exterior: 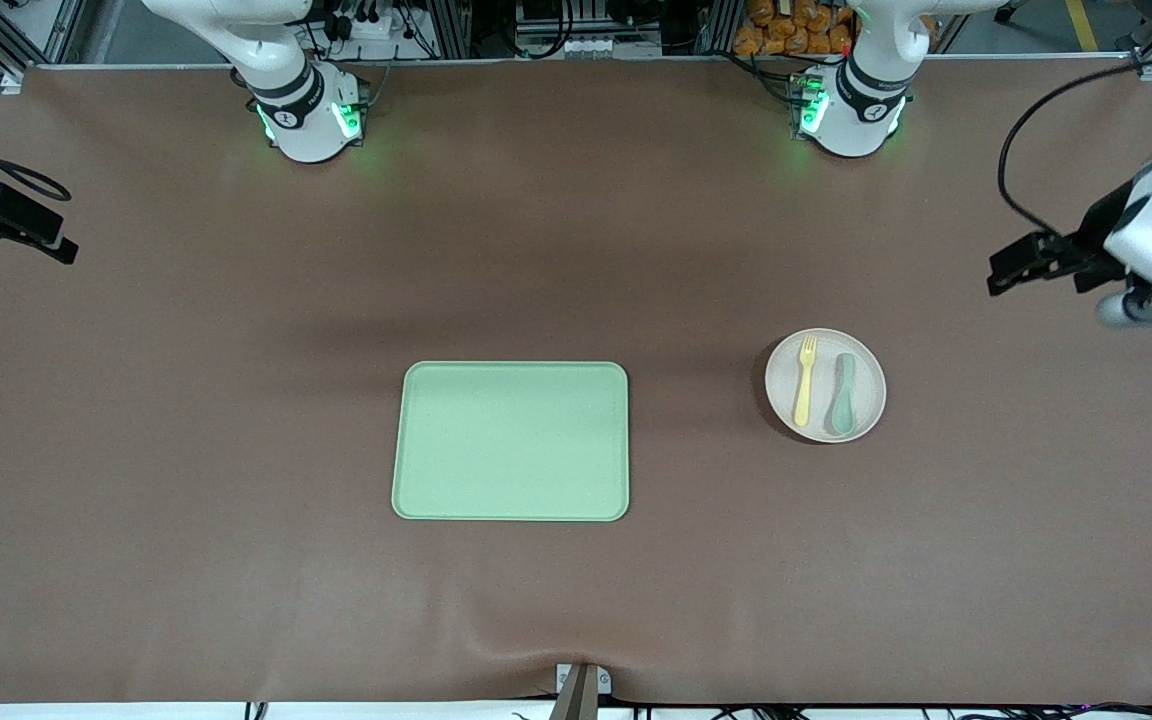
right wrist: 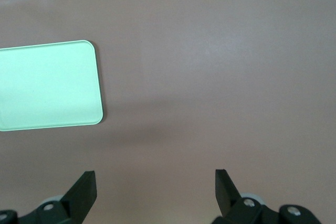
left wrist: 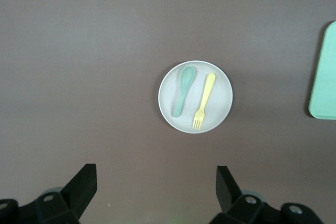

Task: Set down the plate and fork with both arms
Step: 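Move the left gripper down toward the rim of the white plate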

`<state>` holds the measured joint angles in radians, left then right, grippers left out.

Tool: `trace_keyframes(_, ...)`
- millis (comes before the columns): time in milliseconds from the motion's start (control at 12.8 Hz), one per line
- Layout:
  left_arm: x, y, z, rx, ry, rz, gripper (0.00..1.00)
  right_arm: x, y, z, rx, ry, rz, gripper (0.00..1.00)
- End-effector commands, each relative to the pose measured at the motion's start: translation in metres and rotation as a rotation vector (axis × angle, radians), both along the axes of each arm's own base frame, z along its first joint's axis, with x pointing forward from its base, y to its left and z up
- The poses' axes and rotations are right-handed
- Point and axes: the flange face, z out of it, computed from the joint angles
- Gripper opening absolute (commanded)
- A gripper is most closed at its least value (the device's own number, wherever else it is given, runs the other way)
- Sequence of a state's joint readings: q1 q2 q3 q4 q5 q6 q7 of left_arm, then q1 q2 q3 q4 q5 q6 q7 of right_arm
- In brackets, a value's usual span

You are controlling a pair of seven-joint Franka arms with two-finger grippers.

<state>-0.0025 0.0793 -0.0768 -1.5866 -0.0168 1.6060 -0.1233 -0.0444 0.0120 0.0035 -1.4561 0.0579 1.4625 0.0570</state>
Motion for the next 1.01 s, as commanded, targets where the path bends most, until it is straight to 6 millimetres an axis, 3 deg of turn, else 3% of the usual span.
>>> trace_keyframes(0,0.003,0.005,-0.057,0.009,-0.003,-0.006,1.0,0.002,-0.006,0.002,0.019,0.003,-0.002,1.0)
trace_keyframes(234,0.017,0.012,-0.14,-0.005,-0.005,-0.061,1.0,0.002,-0.007,0.002,0.018,0.004,-0.004,1.0)
trace_keyframes(390,0.02,0.011,-0.183,-0.013,-0.008,-0.065,1.0,0.001,-0.007,0.001,0.018,0.007,-0.004,1.0)
trace_keyframes(623,0.013,0.012,-0.245,-0.018,-0.026,-0.091,1.0,0.001,-0.005,0.001,0.018,0.007,-0.001,1.0)
trace_keyframes(935,0.017,0.018,-0.31,-0.034,0.017,-0.113,0.96,0.002,-0.003,0.001,0.02,0.008,0.004,1.0)
